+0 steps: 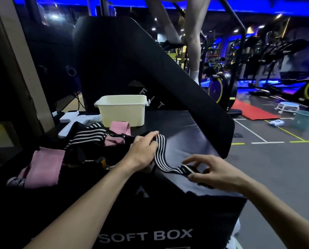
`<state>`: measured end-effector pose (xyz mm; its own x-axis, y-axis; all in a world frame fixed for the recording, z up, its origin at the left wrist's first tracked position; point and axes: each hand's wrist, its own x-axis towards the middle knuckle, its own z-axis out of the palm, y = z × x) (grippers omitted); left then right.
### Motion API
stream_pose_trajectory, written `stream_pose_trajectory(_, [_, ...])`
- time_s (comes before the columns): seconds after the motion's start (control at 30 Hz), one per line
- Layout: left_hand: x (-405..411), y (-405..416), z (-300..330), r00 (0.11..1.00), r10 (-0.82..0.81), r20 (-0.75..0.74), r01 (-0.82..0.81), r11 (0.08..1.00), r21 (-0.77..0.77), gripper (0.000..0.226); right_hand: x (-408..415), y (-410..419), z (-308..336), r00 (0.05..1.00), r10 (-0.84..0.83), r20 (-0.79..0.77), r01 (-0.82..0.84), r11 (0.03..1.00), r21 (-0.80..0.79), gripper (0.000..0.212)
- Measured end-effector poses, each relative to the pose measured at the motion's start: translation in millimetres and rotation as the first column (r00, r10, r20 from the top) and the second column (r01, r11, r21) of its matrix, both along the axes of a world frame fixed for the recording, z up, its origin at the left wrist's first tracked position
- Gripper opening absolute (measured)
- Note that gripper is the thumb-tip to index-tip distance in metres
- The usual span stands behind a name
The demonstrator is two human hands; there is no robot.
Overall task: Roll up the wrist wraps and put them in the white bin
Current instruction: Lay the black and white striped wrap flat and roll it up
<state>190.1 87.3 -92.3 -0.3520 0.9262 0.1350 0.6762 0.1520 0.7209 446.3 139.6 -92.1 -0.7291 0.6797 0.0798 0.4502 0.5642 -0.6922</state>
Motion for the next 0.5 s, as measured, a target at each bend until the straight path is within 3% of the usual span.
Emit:
stream_pose_trajectory(0.13, [0.7,58.1,20.5,0.992,-0.111,-0.066,0.112,0.994,0.016,0.05,-7.5,17.9,-11.9,0.993,-0.102,-0.059,0.11,0.984,0.139,0.04])
stream_pose_trajectory(0.27, [3.0,127.3,50.2,0.984,-0.142,-0.107,0.146,0.989,0.029,0.055,-19.7,56.7,-13.9,0.956,-0.257,-0.139,0.288,0.912,0.291,0.04])
stream_pose_trajectory(0.5, [2.9,205.6,102.9,0.959,-0.122,-0.256,0.166,0.973,0.16,0.066,-61.4,115.5,9.7,0.839,-0.403,-0.365,0.52,0.792,0.321,0.035])
